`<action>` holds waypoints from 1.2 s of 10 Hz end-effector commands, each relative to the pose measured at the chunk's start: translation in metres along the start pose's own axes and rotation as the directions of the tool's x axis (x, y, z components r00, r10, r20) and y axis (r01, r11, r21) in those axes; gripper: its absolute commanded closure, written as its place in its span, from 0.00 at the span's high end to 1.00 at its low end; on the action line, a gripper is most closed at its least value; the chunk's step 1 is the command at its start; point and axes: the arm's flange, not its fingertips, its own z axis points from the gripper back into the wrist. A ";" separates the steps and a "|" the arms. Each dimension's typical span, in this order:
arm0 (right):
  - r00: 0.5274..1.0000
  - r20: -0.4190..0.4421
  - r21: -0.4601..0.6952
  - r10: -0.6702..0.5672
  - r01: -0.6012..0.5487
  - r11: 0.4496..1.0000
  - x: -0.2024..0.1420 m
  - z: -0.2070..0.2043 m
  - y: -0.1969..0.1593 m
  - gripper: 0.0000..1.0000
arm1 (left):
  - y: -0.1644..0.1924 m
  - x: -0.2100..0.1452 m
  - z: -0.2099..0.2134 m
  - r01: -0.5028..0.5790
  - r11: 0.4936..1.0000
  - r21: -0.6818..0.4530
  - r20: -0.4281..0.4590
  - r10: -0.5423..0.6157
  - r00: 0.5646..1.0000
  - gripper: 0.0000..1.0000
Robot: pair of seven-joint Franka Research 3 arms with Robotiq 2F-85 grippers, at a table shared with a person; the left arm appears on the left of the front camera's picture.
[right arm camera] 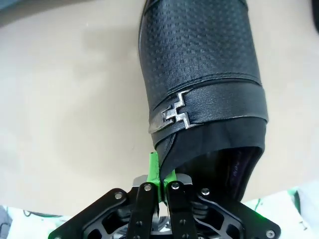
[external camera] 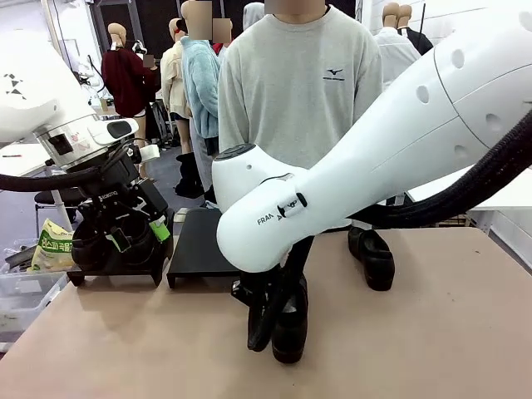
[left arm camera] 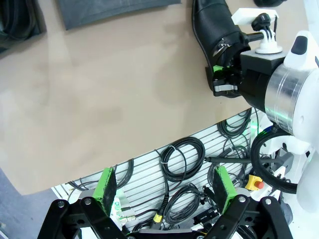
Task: Organize the shoes by placing them on the stand.
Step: Pick up one Shoe and place it in the middle of the table.
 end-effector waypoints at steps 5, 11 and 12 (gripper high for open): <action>0.994 -0.108 0.058 0.012 -0.006 0.998 0.017 0.001 -0.005 0.88 | 0.001 0.000 -0.002 0.010 1.000 -0.014 0.016 -0.009 1.000 1.00; 0.995 -0.091 0.107 0.047 -0.037 0.994 0.019 0.002 -0.011 1.00 | 0.001 0.000 -0.002 0.010 1.000 -0.014 0.016 -0.009 1.000 1.00; 0.998 -0.050 0.110 0.045 -0.039 0.993 0.021 0.006 -0.010 1.00 | 0.001 0.000 -0.002 0.010 1.000 -0.014 0.016 -0.009 1.000 1.00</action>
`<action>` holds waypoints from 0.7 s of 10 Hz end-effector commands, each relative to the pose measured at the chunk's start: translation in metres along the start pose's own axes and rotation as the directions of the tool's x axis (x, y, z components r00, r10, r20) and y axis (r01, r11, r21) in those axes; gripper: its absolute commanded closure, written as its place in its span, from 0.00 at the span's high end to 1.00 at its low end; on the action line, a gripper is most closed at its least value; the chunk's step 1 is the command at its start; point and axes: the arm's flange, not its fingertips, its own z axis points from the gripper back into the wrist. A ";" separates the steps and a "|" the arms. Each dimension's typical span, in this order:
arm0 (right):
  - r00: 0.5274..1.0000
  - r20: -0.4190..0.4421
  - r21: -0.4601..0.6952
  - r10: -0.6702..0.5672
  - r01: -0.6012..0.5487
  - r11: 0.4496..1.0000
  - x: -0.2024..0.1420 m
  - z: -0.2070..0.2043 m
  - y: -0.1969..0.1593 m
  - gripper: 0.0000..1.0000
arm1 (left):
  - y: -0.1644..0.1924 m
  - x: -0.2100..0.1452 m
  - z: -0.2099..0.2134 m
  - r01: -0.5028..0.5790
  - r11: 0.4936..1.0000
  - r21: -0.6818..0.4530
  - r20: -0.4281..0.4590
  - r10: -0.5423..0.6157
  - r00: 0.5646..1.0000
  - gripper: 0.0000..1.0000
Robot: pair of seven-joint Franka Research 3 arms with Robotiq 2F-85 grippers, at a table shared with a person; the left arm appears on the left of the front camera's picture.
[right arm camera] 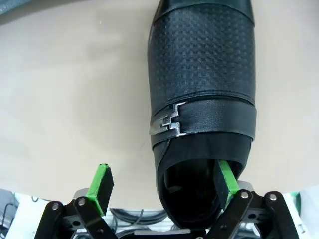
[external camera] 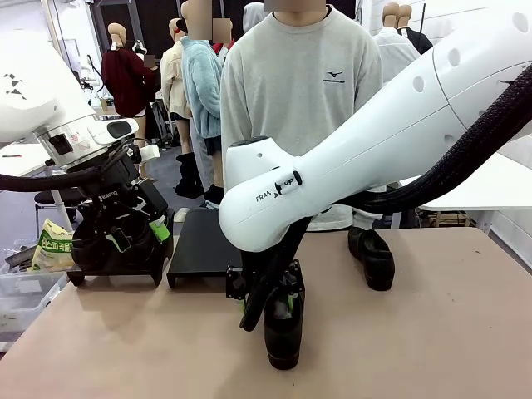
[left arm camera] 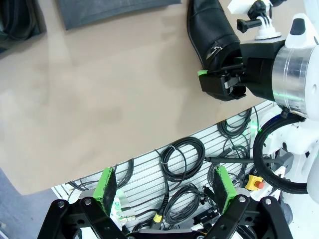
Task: Organize the shoes by placing them on the stand.
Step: Pick up one Shoe and place it in the middle of the table, then place the Shoe from the middle of the table onto the Shoes Stand.
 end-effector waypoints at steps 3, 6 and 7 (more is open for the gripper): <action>1.000 -0.008 -0.009 -0.005 0.005 1.000 -0.001 -0.001 -0.001 1.00 | 0.001 0.000 -0.002 0.010 1.000 -0.014 0.016 -0.010 1.000 1.00; 1.000 -0.008 -0.009 -0.005 0.005 1.000 -0.001 -0.001 -0.001 1.00 | 0.001 0.000 -0.002 0.010 1.000 -0.014 0.016 -0.010 1.000 1.00; 1.000 -0.004 -0.004 0.000 0.000 1.000 0.000 -0.001 0.000 1.00 | 0.001 0.000 -0.002 0.010 1.000 -0.014 0.016 -0.010 1.000 1.00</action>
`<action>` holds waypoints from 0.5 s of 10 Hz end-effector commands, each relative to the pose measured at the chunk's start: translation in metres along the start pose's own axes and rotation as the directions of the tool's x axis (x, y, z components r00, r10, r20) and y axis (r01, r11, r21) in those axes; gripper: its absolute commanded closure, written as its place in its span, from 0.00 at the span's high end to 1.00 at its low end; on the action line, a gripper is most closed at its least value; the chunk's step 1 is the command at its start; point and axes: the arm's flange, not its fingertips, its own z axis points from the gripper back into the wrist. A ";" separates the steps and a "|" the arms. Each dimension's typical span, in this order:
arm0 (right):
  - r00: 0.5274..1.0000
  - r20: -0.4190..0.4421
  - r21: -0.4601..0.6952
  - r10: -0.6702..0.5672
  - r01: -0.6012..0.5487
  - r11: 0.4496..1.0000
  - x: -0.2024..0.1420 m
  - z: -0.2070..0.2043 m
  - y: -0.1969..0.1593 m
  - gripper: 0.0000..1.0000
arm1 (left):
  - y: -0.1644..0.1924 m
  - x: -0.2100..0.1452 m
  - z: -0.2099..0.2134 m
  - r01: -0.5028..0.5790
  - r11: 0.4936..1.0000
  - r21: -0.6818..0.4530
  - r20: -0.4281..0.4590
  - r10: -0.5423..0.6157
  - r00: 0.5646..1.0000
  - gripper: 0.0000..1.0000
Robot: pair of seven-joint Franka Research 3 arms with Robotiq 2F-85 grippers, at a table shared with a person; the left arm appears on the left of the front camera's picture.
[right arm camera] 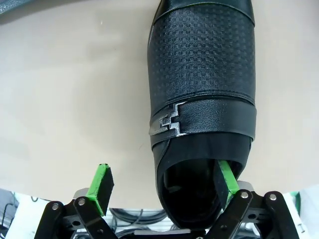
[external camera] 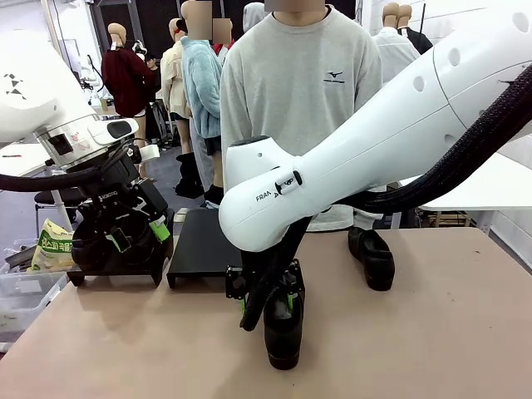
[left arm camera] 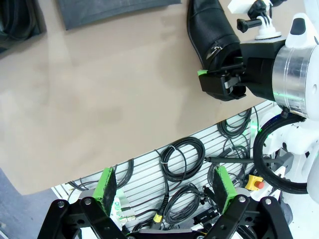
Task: Organize the shoes by placing them on the stand.
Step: Place the Shoe from the middle of the table onto the Shoes Stand.
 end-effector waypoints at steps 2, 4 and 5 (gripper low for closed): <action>0.979 0.203 -0.002 0.011 -0.011 1.000 -0.033 0.064 -0.008 1.00 | 0.001 0.000 -0.002 0.010 1.000 -0.014 0.016 -0.010 1.000 1.00; 0.970 0.240 0.035 -0.023 0.014 0.999 -0.051 0.095 -0.051 1.00 | 0.001 0.000 -0.002 0.010 1.000 -0.014 0.016 -0.010 1.000 1.00; 0.969 0.245 0.046 -0.019 0.008 0.999 -0.059 0.102 -0.074 1.00 | 0.001 0.000 -0.002 0.010 1.000 -0.014 0.016 -0.010 1.000 1.00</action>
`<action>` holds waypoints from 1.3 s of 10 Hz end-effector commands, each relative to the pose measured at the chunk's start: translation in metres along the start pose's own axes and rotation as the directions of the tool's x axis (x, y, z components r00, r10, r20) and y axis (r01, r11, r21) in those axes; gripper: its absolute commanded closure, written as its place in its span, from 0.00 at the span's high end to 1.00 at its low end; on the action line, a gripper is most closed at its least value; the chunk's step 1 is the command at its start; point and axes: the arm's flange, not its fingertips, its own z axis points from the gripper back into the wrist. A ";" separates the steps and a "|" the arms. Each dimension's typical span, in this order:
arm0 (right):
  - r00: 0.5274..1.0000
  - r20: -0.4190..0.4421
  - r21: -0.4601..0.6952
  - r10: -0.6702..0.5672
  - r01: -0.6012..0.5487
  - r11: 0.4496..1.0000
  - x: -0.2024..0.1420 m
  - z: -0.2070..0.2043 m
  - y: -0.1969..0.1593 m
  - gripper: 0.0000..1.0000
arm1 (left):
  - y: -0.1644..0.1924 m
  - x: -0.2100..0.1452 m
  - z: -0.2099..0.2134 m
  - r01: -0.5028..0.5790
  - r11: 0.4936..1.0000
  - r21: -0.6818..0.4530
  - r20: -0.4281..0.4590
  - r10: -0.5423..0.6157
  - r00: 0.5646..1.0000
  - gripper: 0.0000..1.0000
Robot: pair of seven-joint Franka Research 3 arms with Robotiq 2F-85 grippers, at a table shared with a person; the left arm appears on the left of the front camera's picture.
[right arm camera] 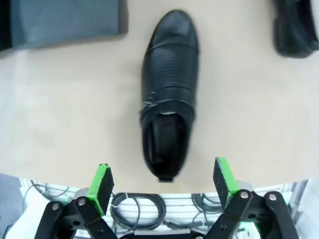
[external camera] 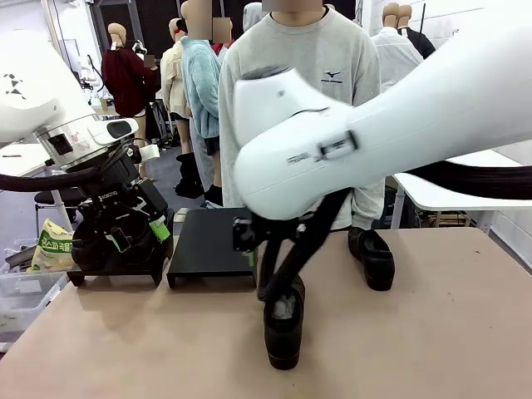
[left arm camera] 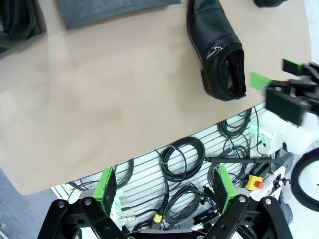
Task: Organize the shoes by placing them on the stand.
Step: Place the Shoe from the middle of the table onto the Shoes Stand.
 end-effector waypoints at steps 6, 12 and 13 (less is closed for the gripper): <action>0.965 -0.194 -0.055 -0.177 0.169 0.984 -0.012 -0.020 -0.170 1.00 | -0.057 0.020 -0.047 0.006 0.996 -0.092 -0.024 -0.008 1.000 1.00; 0.972 -0.154 -0.078 -0.179 0.168 0.983 -0.010 -0.019 -0.162 1.00 | -0.102 0.055 -0.178 -0.087 0.992 0.089 -0.077 0.094 0.993 1.00; 0.972 -0.154 -0.078 -0.179 0.168 0.983 -0.010 -0.019 -0.162 1.00 | -0.111 0.056 -0.190 -0.044 0.985 0.164 -0.049 0.053 0.997 1.00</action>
